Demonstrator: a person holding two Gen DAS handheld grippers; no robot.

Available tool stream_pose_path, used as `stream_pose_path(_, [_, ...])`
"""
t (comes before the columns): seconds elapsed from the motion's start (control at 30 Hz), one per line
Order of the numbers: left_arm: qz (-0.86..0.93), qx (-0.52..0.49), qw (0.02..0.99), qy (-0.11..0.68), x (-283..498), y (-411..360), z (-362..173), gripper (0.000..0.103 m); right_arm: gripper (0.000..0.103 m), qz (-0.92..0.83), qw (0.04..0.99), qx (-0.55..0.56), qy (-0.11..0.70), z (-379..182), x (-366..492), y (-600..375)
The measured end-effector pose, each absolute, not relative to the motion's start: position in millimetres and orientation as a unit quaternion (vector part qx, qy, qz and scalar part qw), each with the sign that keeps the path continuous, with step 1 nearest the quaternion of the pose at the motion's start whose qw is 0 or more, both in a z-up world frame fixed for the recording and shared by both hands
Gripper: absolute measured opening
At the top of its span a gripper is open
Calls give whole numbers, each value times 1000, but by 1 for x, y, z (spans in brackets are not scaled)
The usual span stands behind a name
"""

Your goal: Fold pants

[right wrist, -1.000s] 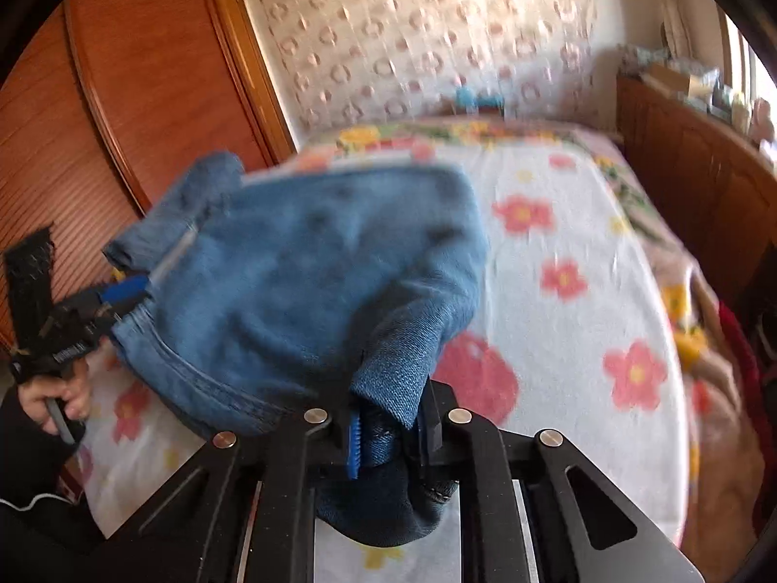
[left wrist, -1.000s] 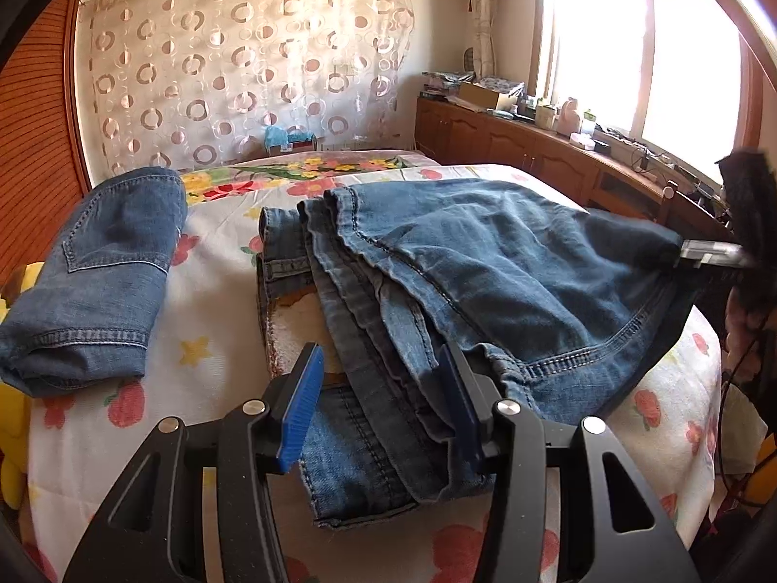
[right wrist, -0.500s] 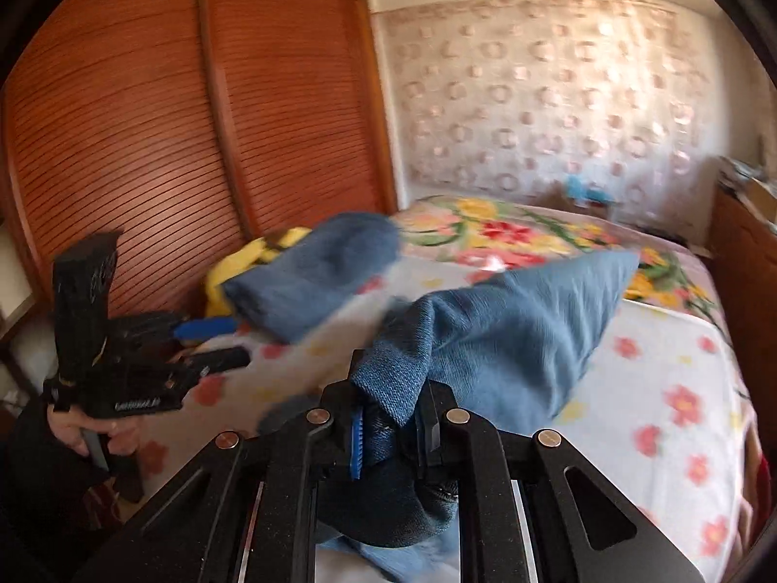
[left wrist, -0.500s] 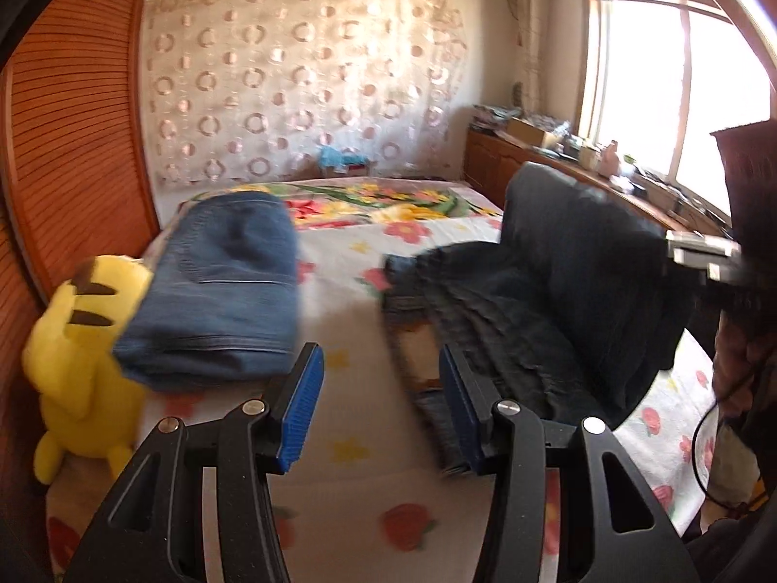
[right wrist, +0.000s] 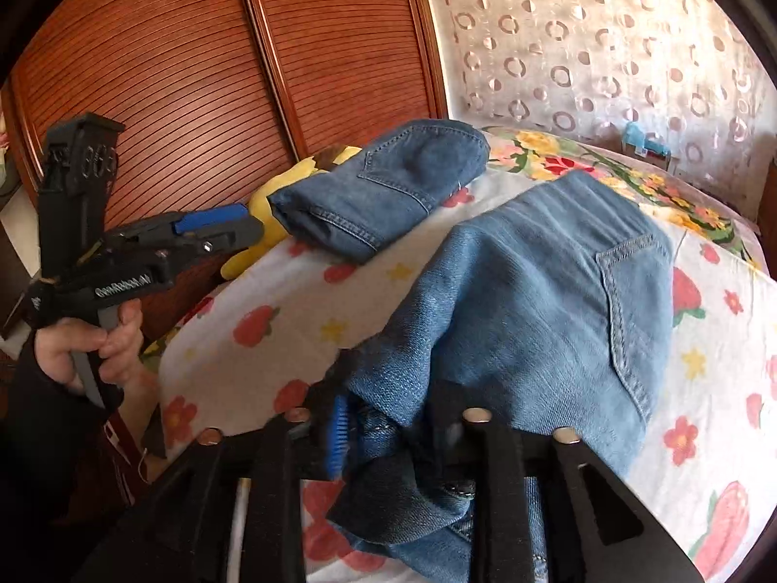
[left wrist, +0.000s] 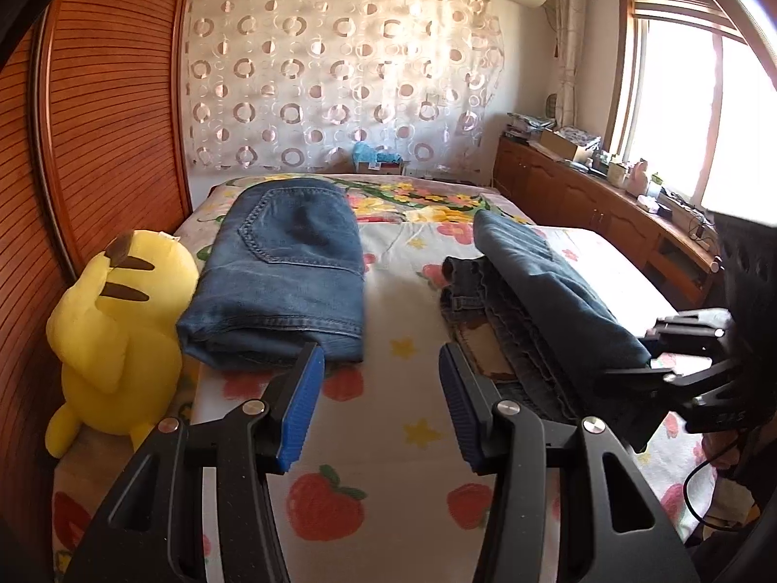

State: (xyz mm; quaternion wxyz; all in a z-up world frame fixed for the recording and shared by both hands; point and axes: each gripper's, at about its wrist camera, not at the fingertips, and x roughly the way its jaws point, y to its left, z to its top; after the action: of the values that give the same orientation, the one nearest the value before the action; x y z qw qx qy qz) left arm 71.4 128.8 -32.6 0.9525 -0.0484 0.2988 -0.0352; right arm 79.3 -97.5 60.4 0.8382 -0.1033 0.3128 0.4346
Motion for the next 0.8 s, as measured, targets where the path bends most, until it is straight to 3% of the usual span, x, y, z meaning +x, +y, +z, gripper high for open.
stream_pose_path(0.13, [-57,-47,950,304,77,115,-31,54,64,418,853,-111,292,80,72,-113])
stream_pose_path(0.23, [-77,-51,947,307,84,100,-29,65,66,393,871,-110,274,91,74,-132])
stream_pose_path(0.47, [-129,-64,937,319,112,61,-24,65,67,313,902,-114,274,93,124,-139])
stream_pose_path(0.8, [-119,-63,907,400,121,49,-75,65,72,277,898,-82,333,64,218,-106])
